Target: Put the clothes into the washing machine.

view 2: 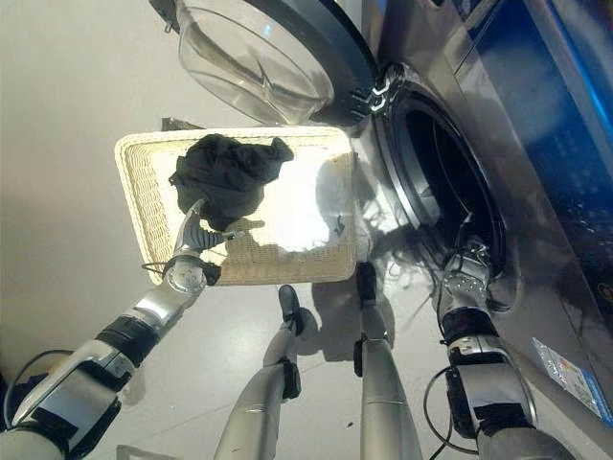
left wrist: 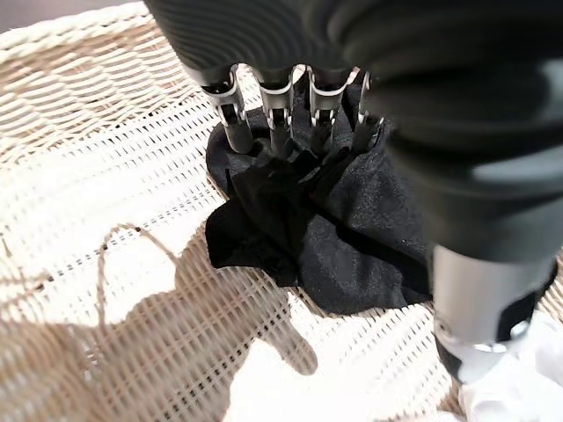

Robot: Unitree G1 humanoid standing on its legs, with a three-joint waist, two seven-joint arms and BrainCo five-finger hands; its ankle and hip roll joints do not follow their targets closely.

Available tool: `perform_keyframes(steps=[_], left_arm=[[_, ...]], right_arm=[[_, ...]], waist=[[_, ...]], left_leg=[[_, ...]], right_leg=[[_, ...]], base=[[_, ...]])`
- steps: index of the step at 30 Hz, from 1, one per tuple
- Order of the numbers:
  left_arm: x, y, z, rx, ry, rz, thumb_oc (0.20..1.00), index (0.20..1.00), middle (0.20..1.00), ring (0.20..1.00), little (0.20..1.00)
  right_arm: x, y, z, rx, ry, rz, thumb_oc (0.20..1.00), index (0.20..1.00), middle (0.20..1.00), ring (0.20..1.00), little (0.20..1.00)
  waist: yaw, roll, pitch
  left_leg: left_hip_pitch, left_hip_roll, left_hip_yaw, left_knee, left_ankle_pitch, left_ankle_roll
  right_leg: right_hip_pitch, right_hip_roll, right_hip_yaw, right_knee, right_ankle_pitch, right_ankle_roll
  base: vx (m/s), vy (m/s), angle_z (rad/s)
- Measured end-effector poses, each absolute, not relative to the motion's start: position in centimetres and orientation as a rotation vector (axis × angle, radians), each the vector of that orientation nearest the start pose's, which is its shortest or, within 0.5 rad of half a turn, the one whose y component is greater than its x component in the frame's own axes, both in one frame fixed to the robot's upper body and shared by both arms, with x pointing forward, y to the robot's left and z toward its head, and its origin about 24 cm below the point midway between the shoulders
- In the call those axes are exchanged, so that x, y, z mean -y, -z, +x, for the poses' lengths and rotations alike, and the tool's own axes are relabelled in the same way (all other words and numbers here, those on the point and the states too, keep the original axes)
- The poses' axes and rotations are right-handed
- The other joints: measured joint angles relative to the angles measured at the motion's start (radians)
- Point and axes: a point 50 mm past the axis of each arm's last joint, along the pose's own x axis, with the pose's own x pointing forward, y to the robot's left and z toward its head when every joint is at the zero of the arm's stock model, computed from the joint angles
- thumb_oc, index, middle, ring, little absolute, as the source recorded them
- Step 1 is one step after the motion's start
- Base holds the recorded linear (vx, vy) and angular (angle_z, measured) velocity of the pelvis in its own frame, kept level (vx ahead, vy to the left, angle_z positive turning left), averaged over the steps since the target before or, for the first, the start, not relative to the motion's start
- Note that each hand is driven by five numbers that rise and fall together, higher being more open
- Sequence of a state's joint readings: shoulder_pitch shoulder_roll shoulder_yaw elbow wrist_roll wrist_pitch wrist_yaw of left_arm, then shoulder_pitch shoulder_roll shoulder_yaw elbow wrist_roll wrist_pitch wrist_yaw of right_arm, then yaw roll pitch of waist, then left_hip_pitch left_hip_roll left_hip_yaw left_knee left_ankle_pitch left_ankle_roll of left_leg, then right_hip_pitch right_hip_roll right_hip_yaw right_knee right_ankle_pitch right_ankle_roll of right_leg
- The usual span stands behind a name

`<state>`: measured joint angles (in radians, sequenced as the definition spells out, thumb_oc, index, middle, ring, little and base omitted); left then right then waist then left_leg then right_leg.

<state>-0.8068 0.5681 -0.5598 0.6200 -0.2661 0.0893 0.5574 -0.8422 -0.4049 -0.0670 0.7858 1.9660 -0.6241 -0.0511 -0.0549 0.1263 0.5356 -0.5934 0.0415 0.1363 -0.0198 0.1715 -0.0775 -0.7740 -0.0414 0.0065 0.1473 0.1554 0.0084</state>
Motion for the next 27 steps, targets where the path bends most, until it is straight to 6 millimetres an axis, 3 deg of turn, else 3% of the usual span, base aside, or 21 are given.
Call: perform_keyframes(steps=[1, 2, 4, 5, 6, 10, 15, 19, 23, 27], left_arm=[[-19.7, -14.0, 37.9, 0.122, -0.327, 0.579, 1.0, 1.0, 1.0, 1.0, 1.0], [-19.7, -14.3, 38.0, 0.131, -0.343, 0.568, 1.0, 1.0, 1.0, 1.0, 1.0], [-19.9, -15.1, 38.6, 0.138, -0.419, 0.512, 1.0, 1.0, 1.0, 1.0, 1.0], [-20.0, -15.2, 38.6, 0.138, -0.433, 0.503, 1.0, 1.0, 1.0, 1.0, 1.0], [-20.3, -16.2, 39.0, 0.152, -0.494, 0.468, 1.0, 1.0, 1.0, 1.0, 1.0], [-21.1, -18.0, 39.9, 0.161, -0.593, 0.448, 1.0, 1.0, 1.0, 1.0, 1.0], [-21.8, -18.8, 40.1, 0.143, -0.71, 0.361, 1.0, 1.0, 1.0, 1.0, 1.0], [-22.1, -18.4, 40.0, 0.133, -0.798, 0.29, 1.0, 1.0, 1.0, 1.0, 1.0], [-21.8, -18.2, 40.0, 0.126, -0.817, 0.272, 1.0, 1.0, 1.0, 1.0, 1.0], [-22.3, -19.1, 40.3, 0.108, -0.851, 0.296, 1.0, 1.0, 1.0, 1.0, 1.0]], right_arm=[[28.5, -15.3, 36.7, 0.624, 0.598, 1.636, 0.2, 0.2, 0.2, 0.2, 0.2], [28.6, -15.9, 36.7, 0.651, 0.628, 1.674, 0.875, 0.875, 0.875, 0.875, 0.875], [28.9, -18.0, 36.3, 0.77, 0.668, 1.733, 0.875, 0.875, 0.875, 0.875, 0.875], [29.0, -18.4, 36.3, 0.79, 0.673, 1.739, 1.0, 1.0, 1.0, 1.0, 1.0], [28.9, -20.4, 36.1, 0.86, 0.678, 1.792, 1.0, 1.0, 1.0, 1.0, 1.0], [28.4, -22.1, 36.2, 0.878, 0.7, 1.855, 1.0, 1.0, 1.0, 1.0, 1.0], [27.7, -22.4, 36.8, 0.811, 0.679, 1.87, 1.0, 1.0, 1.0, 1.0, 1.0], [25.7, -22.8, 38.0, 0.713, 0.519, 1.79, 1.0, 1.0, 1.0, 1.0, 1.0], [24.4, -23.0, 38.8, 0.662, 0.385, 1.721, 1.0, 1.0, 1.0, 1.0, 1.0], [23.2, -23.0, 39.3, 0.628, 0.25, 1.659, 1.0, 1.0, 1.0, 1.0, 1.0]], waist=[[0.001, 0.0, 0.0], [0.003, -0.001, 0.0], [0.012, 0.0, 0.001], [0.013, 0.0, 0.001], [0.004, -0.001, 0.002], [-0.011, -0.002, 0.002], [-0.031, -0.008, 0.005], [-0.07, -0.021, 0.005], [-0.083, -0.032, 0.002], [-0.103, -0.045, 0.001]], left_leg=[[-0.008, -0.003, 0.002, 0.005, -0.003, 0.004], [-0.02, -0.005, 0.005, 0.016, -0.008, 0.009], [-0.048, -0.014, 0.024, 0.028, -0.013, 0.015], [-0.055, -0.016, 0.026, 0.032, -0.016, 0.02], [-0.082, -0.019, 0.027, 0.053, -0.023, 0.024], [-0.138, -0.015, 0.025, 0.119, -0.051, 0.026], [-0.163, -0.012, 0.022, 0.17, -0.08, 0.028], [-0.185, -0.012, 0.02, 0.206, -0.094, 0.033], [-0.2, -0.01, 0.021, 0.227, -0.104, 0.032], [-0.252, -0.006, 0.019, 0.292, -0.136, 0.033]], right_leg=[[-0.004, -0.001, 0.004, -0.009, 0.013, -0.002], [-0.011, -0.004, 0.007, -0.01, 0.017, -0.002], [-0.042, -0.014, 0.016, -0.011, 0.028, 0.003], [-0.048, -0.015, 0.016, -0.011, 0.029, 0.003], [-0.069, -0.02, 0.018, -0.008, 0.033, 0.004], [-0.096, -0.022, 0.018, -0.004, 0.037, 0.005], [-0.099, -0.023, 0.017, 0.001, 0.037, 0.005], [-0.107, -0.026, 0.017, 0.009, 0.036, 0.01], [-0.118, -0.024, 0.023, 0.012, 0.034, 0.017], [-0.159, -0.015, 0.044, 0.032, 0.04, 0.016]], base=[[0.03, 0.005, -0.04], [0.03, 0.006, -0.08], [0.04, -0.009, -0.13], [0.09, -0.034, -0.1], [0.06, -0.038, -0.04], [0.04, -0.01, 0.0], [0.05, -0.036, -0.01], [0.05, -0.014, 0.01], [0.03, 0.043, -0.04], [0.03, 0.072, -0.1]])
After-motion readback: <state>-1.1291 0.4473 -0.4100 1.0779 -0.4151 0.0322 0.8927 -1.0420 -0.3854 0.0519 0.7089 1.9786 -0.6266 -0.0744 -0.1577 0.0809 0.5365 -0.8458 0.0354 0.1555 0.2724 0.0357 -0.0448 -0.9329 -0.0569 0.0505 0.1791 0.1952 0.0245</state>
